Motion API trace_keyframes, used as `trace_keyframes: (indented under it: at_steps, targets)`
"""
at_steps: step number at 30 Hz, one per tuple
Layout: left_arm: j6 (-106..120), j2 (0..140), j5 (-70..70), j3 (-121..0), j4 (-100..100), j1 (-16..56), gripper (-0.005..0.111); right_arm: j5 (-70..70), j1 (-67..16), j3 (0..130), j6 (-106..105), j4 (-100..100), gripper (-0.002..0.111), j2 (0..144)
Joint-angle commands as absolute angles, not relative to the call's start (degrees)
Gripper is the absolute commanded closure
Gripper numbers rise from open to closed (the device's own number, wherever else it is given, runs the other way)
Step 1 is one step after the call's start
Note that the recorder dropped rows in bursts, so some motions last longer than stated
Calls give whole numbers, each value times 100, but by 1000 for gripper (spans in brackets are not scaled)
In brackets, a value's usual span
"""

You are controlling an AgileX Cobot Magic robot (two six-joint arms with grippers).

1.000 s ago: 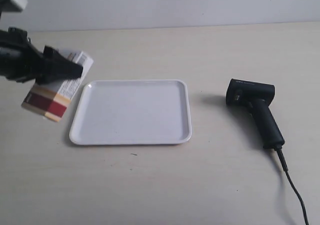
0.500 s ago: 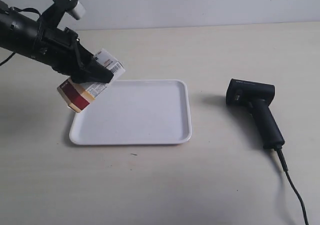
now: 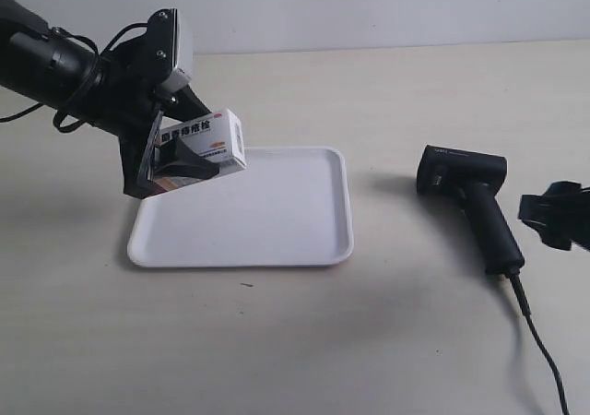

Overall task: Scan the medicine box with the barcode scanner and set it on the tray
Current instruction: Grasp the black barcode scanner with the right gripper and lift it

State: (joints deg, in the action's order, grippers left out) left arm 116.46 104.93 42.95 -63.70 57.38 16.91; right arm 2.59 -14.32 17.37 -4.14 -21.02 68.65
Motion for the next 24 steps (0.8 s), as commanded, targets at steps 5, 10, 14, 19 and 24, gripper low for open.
trace_keyframes:
  at_steps: [5, 10, 14, 19, 24]
  targets:
    - [11823, 10793, 4276, -6394, 5785, 1718, 104, -722, -2039, 2190, -504, -1907, 43, 7779]
    - [11868, 10864, 4276, -6394, 5785, 1718, 104, -722, -2039, 2534, -644, -1907, 27, 8460]
    - [11955, 10864, 4306, -6394, 5785, 1718, 104, -766, -2039, 2772, -645, -1907, 24, 8929]
    - [11955, 10864, 4344, -6394, 5785, 1718, 104, -1060, -2039, 3199, -797, -1882, 24, 9690]
    - [11955, 10864, 4358, -6394, 5785, 1718, 104, -1000, -2039, 3531, -897, -1882, 24, 10294]
